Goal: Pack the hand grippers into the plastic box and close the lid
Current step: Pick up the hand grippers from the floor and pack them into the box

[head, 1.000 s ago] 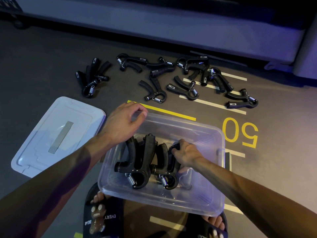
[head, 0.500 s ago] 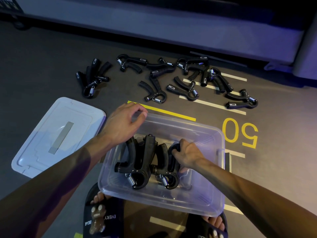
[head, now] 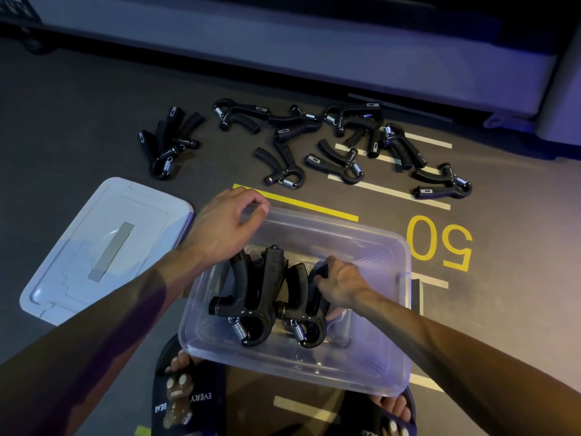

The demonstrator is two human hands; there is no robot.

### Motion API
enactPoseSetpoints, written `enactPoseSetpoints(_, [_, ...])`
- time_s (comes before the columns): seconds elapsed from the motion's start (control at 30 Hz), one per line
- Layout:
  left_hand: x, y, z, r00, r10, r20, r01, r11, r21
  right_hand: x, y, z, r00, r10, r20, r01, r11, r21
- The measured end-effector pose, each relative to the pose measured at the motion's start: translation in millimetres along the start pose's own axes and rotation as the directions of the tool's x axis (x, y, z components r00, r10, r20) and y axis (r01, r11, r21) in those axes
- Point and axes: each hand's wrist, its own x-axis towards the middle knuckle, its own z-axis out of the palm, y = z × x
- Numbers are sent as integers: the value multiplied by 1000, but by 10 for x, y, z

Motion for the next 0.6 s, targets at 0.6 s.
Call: enactPoseSetpoints(0.6, [29, -32, -28, 998, 5, 57, -5, 1000, 7, -151, -71, -177, 951, 149, 271, -183, 977, 105])
